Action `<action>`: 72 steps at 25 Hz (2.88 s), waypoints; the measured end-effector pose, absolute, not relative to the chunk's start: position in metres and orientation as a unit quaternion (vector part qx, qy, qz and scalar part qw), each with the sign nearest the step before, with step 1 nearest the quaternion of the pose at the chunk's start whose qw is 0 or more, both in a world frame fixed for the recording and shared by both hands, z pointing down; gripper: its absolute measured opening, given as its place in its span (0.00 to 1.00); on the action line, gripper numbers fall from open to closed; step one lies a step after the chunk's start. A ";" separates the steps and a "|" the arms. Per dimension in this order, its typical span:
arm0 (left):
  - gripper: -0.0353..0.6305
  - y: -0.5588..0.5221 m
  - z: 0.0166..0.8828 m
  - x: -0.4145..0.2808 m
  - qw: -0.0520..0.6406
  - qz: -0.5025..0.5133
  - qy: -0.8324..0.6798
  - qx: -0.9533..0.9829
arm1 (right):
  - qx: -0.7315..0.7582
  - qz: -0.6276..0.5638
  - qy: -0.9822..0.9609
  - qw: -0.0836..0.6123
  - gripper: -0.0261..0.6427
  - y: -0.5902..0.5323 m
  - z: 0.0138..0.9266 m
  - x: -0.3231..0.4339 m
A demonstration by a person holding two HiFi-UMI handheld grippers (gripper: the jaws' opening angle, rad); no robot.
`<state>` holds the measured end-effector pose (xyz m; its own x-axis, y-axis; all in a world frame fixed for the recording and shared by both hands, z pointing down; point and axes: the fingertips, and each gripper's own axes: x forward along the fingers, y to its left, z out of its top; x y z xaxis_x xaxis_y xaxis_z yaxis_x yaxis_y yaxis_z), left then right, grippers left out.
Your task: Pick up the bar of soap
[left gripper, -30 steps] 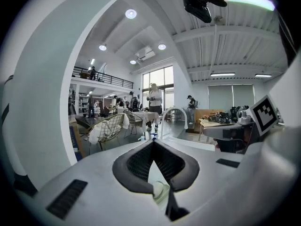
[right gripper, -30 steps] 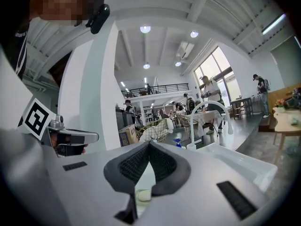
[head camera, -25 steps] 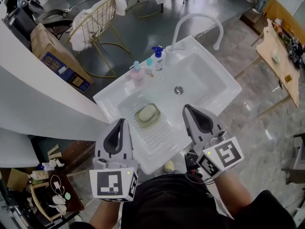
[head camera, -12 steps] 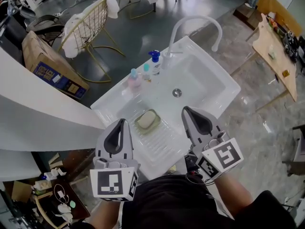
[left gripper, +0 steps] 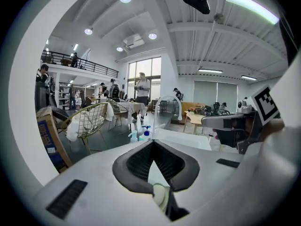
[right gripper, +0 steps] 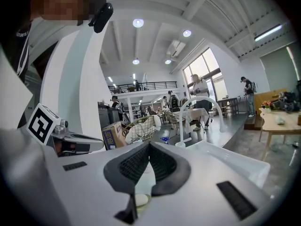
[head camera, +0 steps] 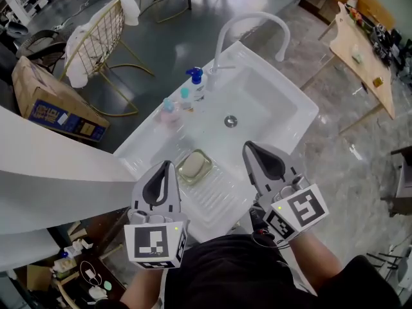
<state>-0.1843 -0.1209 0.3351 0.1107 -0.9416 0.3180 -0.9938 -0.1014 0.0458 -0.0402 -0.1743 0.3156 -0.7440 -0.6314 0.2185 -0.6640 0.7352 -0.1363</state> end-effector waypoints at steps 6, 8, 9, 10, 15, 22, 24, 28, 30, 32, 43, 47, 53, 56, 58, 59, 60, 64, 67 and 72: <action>0.06 -0.136 0.368 -0.171 0.155 0.132 -0.618 0.759 | 0.375 0.110 -0.916 0.090 0.05 -0.181 0.324 -0.030; 0.06 -0.139 0.382 -0.164 0.171 0.138 -0.601 0.769 | 0.383 0.112 -0.912 0.093 0.05 -0.183 0.326 -0.027; 0.09 -0.140 0.388 -0.161 0.178 0.143 -0.592 0.773 | 0.387 0.113 -0.910 0.094 0.05 -0.184 0.326 -0.025; 0.14 -0.141 0.395 -0.158 0.185 0.148 -0.584 0.776 | 0.390 0.114 -0.909 0.095 0.05 -0.185 0.327 -0.023; 0.27 -0.148 0.423 -0.152 0.217 0.169 -0.563 0.780 | 0.403 0.122 -0.901 0.101 0.05 -0.188 0.331 -0.018; 0.39 -0.149 0.467 -0.143 0.270 0.196 -0.532 0.778 | 0.409 0.127 -0.897 0.106 0.05 -0.189 0.338 -0.014; 0.41 -0.149 0.485 -0.141 0.282 0.217 -0.526 0.773 | 0.411 0.129 -0.896 0.106 0.05 -0.189 0.339 -0.013; 0.42 -0.148 0.526 -0.139 0.323 0.253 -0.512 0.755 | 0.412 0.130 -0.895 0.107 0.05 -0.188 0.341 -0.012; 0.43 -0.148 0.541 -0.139 0.340 0.266 -0.509 0.745 | 0.413 0.131 -0.895 0.107 0.05 -0.187 0.342 -0.010; 0.43 -0.148 0.555 -0.140 0.355 0.279 -0.505 0.736 | 0.414 0.132 -0.894 0.107 0.05 -0.186 0.343 -0.008; 0.44 -0.141 0.602 -0.139 0.397 0.350 -0.484 0.697 | 0.420 0.136 -0.891 0.103 0.05 -0.186 0.344 0.001; 0.44 -0.144 0.603 -0.145 0.410 0.360 -0.487 0.682 | 0.421 0.140 -0.890 0.103 0.05 -0.185 0.345 0.005; 0.44 -0.139 0.612 -0.147 0.409 0.389 -0.467 0.680 | 0.422 0.143 -0.889 0.102 0.05 -0.185 0.347 0.007; 0.44 -0.135 0.610 -0.144 0.415 0.392 -0.447 0.689 | 0.425 0.143 -0.888 0.099 0.05 -0.186 0.347 0.009; 0.41 -0.133 0.610 -0.143 0.422 0.386 -0.443 0.690 | 0.425 0.144 -0.888 0.099 0.05 -0.186 0.347 0.009; 0.41 -0.134 0.611 -0.144 0.427 0.382 -0.445 0.688 | 0.424 0.144 -0.888 0.099 0.05 -0.186 0.348 0.009; 0.41 -0.135 0.612 -0.144 0.431 0.379 -0.448 0.685 | 0.424 0.145 -0.888 0.099 0.05 -0.185 0.348 0.009; 0.41 -0.145 0.613 -0.147 0.437 0.378 -0.459 0.675 | 0.423 0.146 -0.889 0.099 0.05 -0.185 0.348 0.007; 0.41 -0.151 0.615 -0.148 0.440 0.378 -0.464 0.670 | 0.424 0.145 -0.888 0.100 0.05 -0.185 0.347 0.007; 0.43 -0.160 0.620 -0.148 0.460 0.368 -0.473 0.655 | 0.427 0.144 -0.887 0.099 0.05 -0.185 0.346 0.010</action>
